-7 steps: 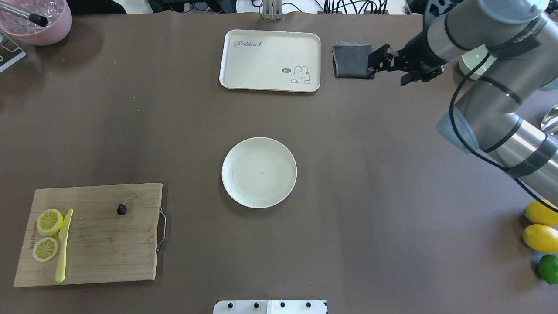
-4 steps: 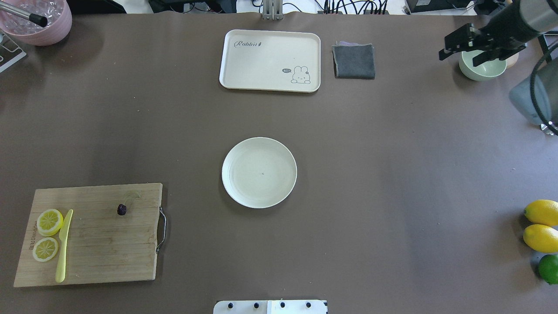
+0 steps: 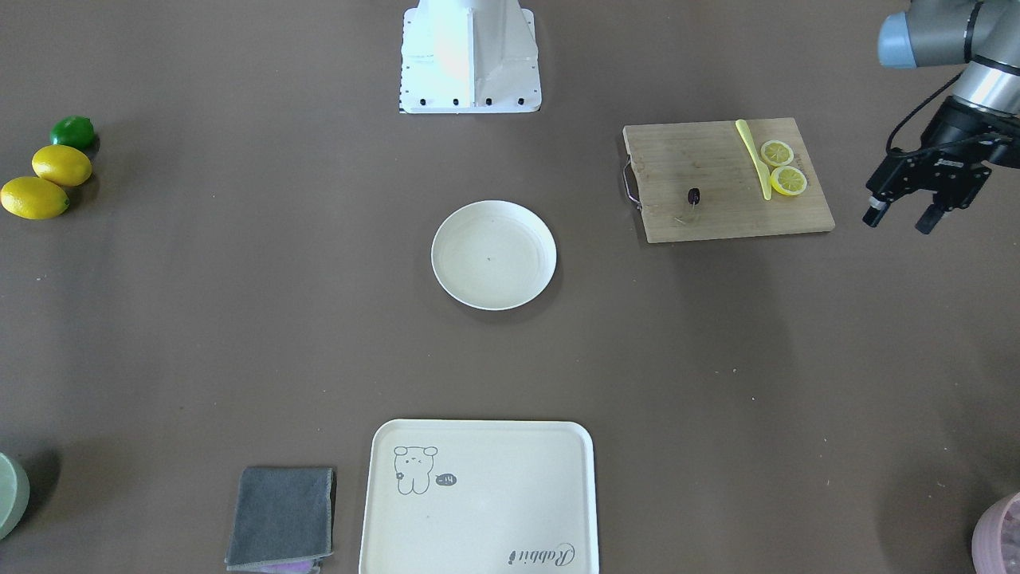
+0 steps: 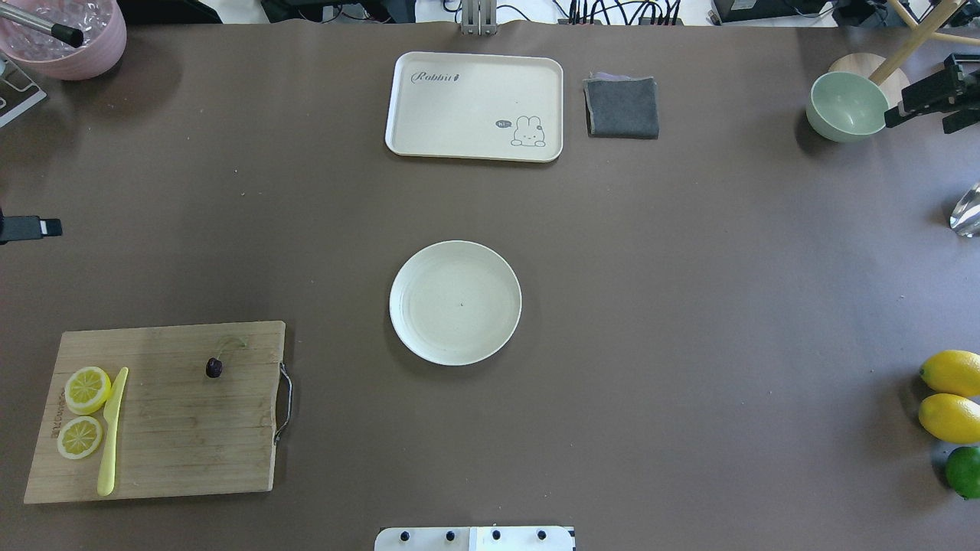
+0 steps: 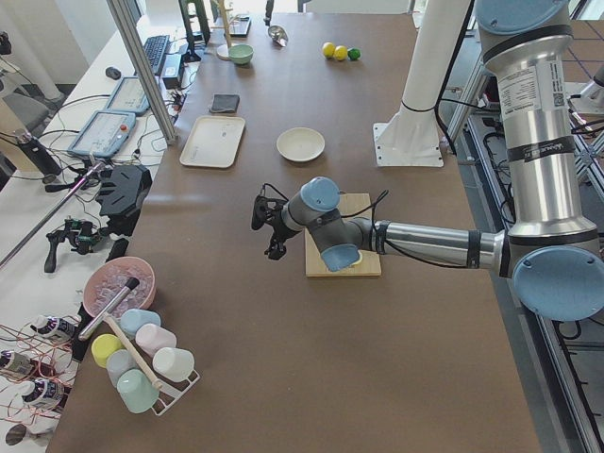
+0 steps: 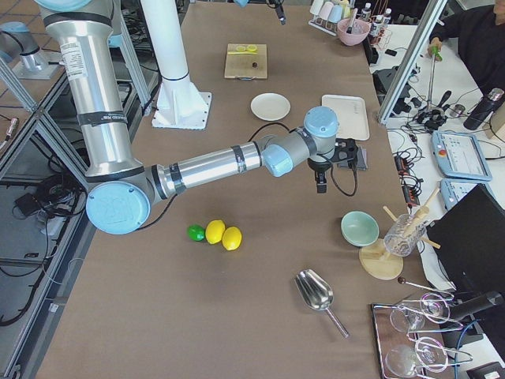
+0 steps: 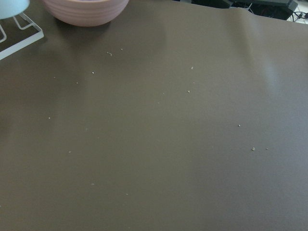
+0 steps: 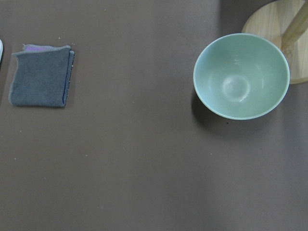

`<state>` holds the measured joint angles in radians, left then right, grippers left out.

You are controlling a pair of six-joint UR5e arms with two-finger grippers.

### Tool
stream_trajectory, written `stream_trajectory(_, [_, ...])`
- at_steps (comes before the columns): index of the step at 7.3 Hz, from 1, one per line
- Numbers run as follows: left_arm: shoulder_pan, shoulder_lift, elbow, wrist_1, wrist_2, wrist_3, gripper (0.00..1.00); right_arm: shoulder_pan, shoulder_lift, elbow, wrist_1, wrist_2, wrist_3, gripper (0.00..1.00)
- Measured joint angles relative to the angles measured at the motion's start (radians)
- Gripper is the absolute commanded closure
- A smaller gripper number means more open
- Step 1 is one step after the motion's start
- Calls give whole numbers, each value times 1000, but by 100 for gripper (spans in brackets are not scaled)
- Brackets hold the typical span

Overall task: Place red cherry on plate
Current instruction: 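Move the left gripper over the dark cherry on the cutting board, then lower the left gripper and close it on the dark cherry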

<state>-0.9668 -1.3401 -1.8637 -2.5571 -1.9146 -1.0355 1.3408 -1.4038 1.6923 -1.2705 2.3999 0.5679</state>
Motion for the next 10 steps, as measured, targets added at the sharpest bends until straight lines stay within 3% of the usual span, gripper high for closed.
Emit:
stream_trajectory(3, [274,-21,-247,345,159,-41,2,15,-19,1,3,-6,-9,0])
stream_trajectory(4, [375,-61,-268,402,209,-83,2,18,-22,2,4,-9,-8,0])
stream_trajectory(6, [532,-144,-236,433,310,-155,2,24,-25,-2,5,-21,-9,0])
stream_trajectory(10, [574,-152,-200,435,336,-163,2,26,-42,5,5,-38,-9,0])
